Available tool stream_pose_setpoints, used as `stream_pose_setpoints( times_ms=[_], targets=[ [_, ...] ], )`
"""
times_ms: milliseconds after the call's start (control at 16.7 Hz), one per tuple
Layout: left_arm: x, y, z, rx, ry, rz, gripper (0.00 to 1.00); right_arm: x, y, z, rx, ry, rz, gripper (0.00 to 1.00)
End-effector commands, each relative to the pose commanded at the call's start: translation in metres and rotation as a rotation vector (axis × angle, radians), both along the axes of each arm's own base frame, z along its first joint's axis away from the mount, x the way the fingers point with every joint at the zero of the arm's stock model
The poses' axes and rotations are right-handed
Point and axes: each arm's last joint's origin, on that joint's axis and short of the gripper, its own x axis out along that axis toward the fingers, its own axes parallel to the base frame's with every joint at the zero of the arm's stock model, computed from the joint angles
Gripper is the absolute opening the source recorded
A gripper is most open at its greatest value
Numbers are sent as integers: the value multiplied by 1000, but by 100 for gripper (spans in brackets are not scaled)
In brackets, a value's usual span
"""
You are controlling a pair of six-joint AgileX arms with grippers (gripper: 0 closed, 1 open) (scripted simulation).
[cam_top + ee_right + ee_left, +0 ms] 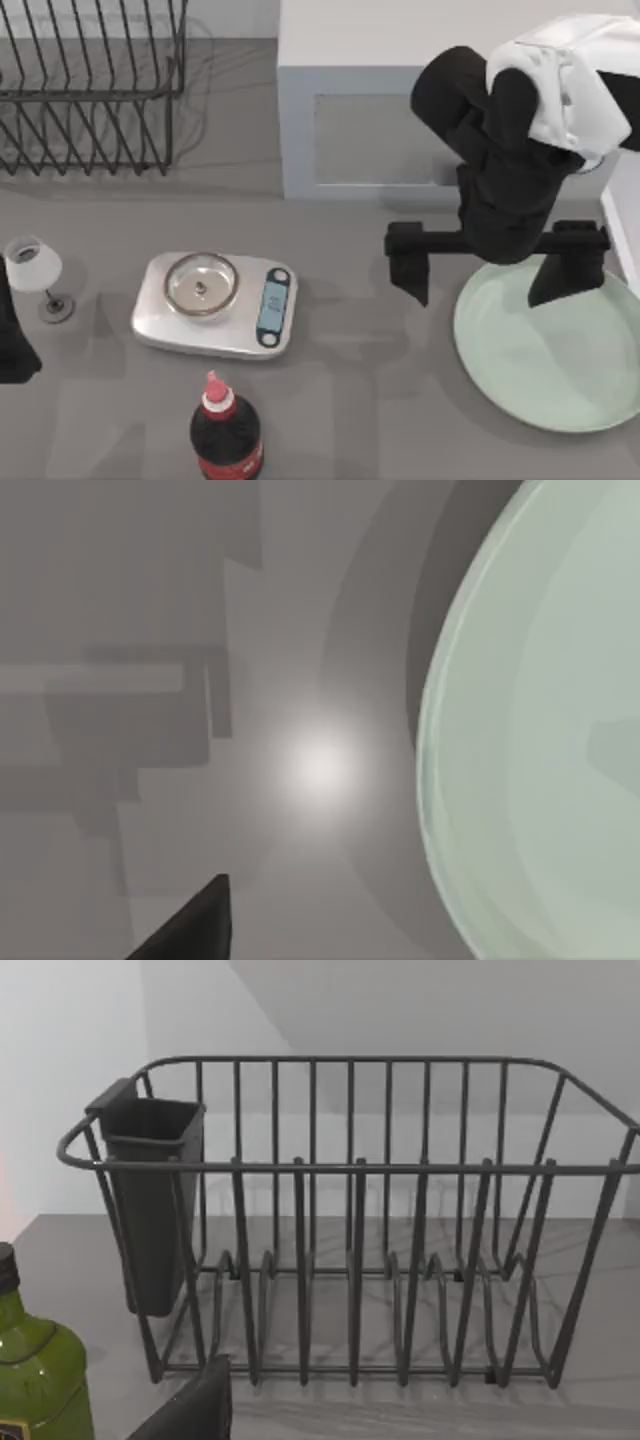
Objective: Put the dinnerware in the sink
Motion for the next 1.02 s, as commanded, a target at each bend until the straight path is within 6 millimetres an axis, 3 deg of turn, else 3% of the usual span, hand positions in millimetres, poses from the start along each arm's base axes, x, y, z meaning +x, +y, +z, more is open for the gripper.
stream_pose_setpoints(
  times_ms=[180,660,900,1020],
  targets=[
    [0,0,0,0,0,0,100,1,1,-13,-4,6,0,100],
    [0,0,0,0,0,0,100,0,2,-99,0,-1,4,100],
    [0,0,0,0,0,0,100,-1,2,-102,-1,1,4,100],
    [0,0,0,0,0,0,100,-1,2,-102,-1,1,4,85]
  ],
)
